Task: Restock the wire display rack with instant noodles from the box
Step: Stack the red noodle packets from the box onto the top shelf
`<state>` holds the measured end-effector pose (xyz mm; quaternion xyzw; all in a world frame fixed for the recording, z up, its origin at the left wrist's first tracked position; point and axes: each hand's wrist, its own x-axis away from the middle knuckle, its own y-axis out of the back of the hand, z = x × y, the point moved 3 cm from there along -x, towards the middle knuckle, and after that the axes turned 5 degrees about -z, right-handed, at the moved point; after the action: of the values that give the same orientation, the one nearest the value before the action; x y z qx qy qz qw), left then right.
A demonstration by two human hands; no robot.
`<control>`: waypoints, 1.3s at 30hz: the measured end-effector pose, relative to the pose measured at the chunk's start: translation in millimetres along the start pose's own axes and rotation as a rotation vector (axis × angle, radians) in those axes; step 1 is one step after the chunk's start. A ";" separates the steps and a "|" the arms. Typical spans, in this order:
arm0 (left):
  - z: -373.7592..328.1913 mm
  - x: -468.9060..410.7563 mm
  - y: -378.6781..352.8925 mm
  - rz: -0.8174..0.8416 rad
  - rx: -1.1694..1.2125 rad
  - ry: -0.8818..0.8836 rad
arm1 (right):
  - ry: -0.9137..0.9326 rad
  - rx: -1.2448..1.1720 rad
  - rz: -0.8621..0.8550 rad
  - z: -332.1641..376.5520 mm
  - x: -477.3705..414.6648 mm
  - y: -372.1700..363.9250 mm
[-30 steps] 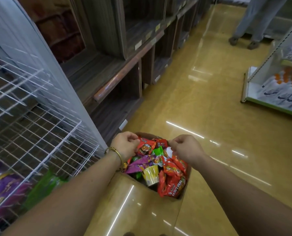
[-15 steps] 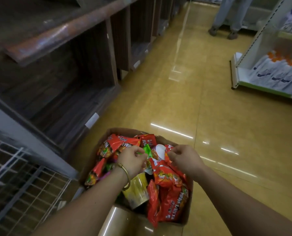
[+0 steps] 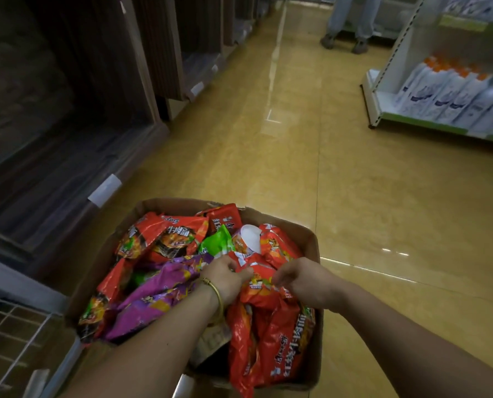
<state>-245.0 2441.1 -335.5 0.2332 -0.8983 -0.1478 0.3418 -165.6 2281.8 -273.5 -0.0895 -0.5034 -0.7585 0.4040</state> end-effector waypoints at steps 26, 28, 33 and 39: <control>15.3 41.8 46.2 0.303 0.890 0.119 | 0.009 -0.737 0.113 8.4 5.3 21.3; 16.2 47.1 52.6 0.365 0.981 0.120 | -0.016 -0.859 0.058 12.2 3.4 9.9; 28.1 50.3 50.5 0.386 0.741 0.025 | -0.085 -1.071 0.032 17.8 -2.6 -15.0; 42.9 43.3 59.1 0.189 0.783 0.019 | -0.031 -0.822 -0.191 22.6 -6.4 -15.2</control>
<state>-321.6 2473.2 -317.8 0.2636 -0.9010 0.2397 0.2476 -178.2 2306.5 -276.7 -0.2077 -0.1709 -0.9288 0.2549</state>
